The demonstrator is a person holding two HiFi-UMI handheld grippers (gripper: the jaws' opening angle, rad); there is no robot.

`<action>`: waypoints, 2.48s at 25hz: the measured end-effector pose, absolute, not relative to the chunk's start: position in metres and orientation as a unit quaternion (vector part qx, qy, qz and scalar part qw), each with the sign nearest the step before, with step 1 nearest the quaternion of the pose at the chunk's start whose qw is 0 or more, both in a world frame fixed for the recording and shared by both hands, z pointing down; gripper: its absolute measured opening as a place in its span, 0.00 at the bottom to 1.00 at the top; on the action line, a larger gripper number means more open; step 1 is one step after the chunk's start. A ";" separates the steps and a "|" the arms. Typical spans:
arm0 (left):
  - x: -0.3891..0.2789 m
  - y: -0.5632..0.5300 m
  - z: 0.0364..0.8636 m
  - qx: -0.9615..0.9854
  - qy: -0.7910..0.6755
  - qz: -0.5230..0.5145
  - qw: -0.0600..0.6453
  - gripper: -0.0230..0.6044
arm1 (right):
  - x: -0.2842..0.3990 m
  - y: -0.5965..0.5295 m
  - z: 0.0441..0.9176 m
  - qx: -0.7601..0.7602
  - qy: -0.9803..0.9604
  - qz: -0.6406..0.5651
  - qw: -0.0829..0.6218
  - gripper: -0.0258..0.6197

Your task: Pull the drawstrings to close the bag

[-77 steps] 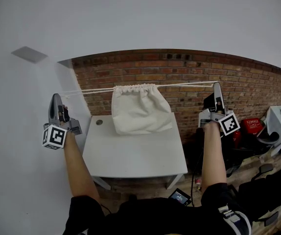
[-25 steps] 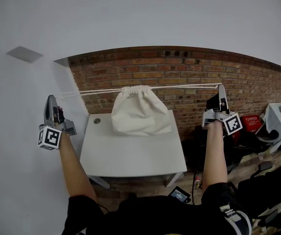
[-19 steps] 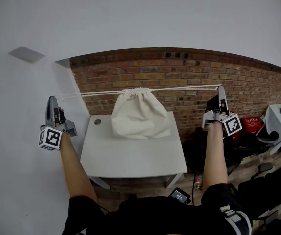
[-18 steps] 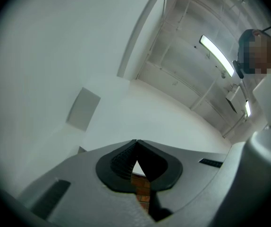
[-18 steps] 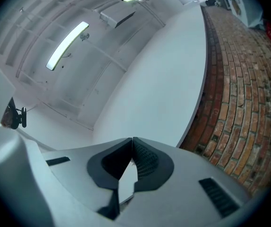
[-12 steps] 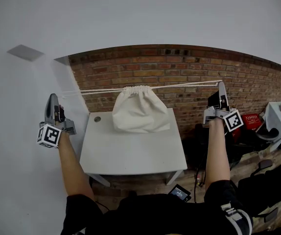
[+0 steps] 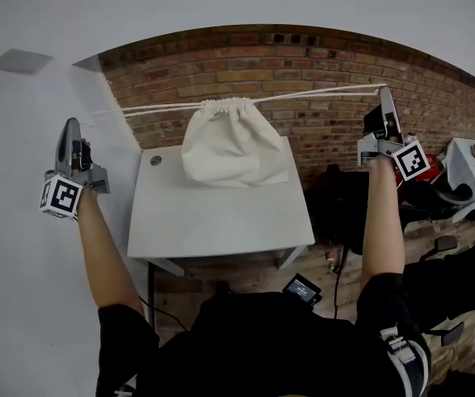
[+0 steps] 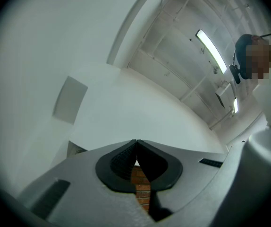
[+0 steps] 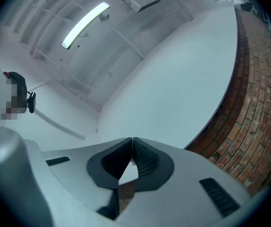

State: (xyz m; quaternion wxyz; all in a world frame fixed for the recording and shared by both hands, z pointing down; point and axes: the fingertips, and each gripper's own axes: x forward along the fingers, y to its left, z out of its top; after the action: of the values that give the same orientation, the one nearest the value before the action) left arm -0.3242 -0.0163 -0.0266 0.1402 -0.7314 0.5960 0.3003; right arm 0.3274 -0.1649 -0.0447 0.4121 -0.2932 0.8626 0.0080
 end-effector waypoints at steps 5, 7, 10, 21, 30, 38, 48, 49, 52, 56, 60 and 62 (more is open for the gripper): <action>-0.322 -0.022 -0.031 -0.744 0.589 0.283 0.139 0.07 | 0.326 -0.167 -0.050 -0.292 0.877 0.021 0.382 0.06; -0.324 -0.025 -0.033 -0.746 0.589 0.278 0.137 0.07 | 0.324 -0.169 -0.051 -0.291 0.881 0.023 0.372 0.06; -0.322 -0.027 -0.031 -0.752 0.582 0.279 0.133 0.07 | 0.322 -0.169 -0.046 -0.291 0.890 0.026 0.350 0.06; -0.313 -0.043 -0.020 -0.775 0.566 0.253 0.120 0.07 | 0.329 -0.173 -0.028 -0.316 0.903 0.053 0.286 0.06; -0.300 -0.044 -0.019 -0.797 0.550 0.223 0.110 0.07 | 0.321 -0.169 -0.018 -0.312 0.920 0.088 0.220 0.06; -0.293 -0.040 -0.024 -0.812 0.547 0.167 0.120 0.07 | 0.312 -0.173 -0.009 -0.320 0.927 0.105 0.162 0.06; -0.295 -0.029 -0.018 -0.813 0.550 0.154 0.114 0.07 | 0.314 -0.176 -0.005 -0.333 0.925 0.103 0.154 0.06; -0.295 -0.027 -0.018 -0.812 0.551 0.154 0.114 0.07 | 0.316 -0.176 -0.005 -0.333 0.924 0.101 0.157 0.06; -0.296 -0.024 -0.018 -0.810 0.553 0.155 0.114 0.07 | 0.321 -0.176 -0.007 -0.336 0.922 0.099 0.165 0.06; -0.293 -0.020 -0.017 -0.810 0.553 0.157 0.116 0.07 | 0.326 -0.175 -0.006 -0.336 0.922 0.099 0.166 0.06; -0.287 -0.017 -0.016 -0.809 0.556 0.157 0.110 0.07 | 0.332 -0.173 -0.003 -0.335 0.922 0.096 0.168 0.06; -0.284 -0.015 -0.017 -0.807 0.557 0.160 0.108 0.07 | 0.335 -0.171 -0.002 -0.334 0.922 0.095 0.170 0.06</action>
State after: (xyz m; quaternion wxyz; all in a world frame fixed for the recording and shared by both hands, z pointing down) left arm -0.2839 -0.0148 -0.0169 0.1083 -0.8074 0.5573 0.1605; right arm 0.3350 -0.1709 -0.0022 0.1701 -0.3338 0.9224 0.0945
